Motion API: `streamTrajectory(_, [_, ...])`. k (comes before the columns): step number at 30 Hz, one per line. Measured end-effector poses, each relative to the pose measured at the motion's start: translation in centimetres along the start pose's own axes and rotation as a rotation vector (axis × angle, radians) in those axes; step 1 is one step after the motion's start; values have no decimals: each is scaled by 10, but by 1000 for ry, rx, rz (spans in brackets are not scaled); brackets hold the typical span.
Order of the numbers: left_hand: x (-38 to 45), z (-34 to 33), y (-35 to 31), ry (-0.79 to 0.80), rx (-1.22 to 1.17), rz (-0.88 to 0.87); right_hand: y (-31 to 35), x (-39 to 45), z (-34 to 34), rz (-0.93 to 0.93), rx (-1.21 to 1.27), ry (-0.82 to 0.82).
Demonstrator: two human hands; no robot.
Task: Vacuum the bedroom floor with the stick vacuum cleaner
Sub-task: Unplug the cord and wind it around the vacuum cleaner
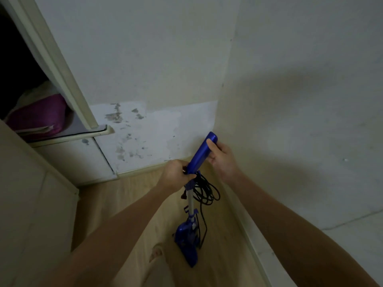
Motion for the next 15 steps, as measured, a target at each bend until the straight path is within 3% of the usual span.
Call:
streamTrajectory(10, [175,-33,-14,223,108,-198,54,113,65,44,-22,-289])
streamTrajectory(15, [235,-47,-25,246,98,-252,74,148,94,45,24,-382])
Point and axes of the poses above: each hand's wrist, its own x-axis towards the middle knuckle, its own z-axis out of the back of the hand, y = z × x, the point moved 7 cm from there along x, towards the middle knuckle, and after that the axes turned 7 degrees about -z, right-handed, at the moved point
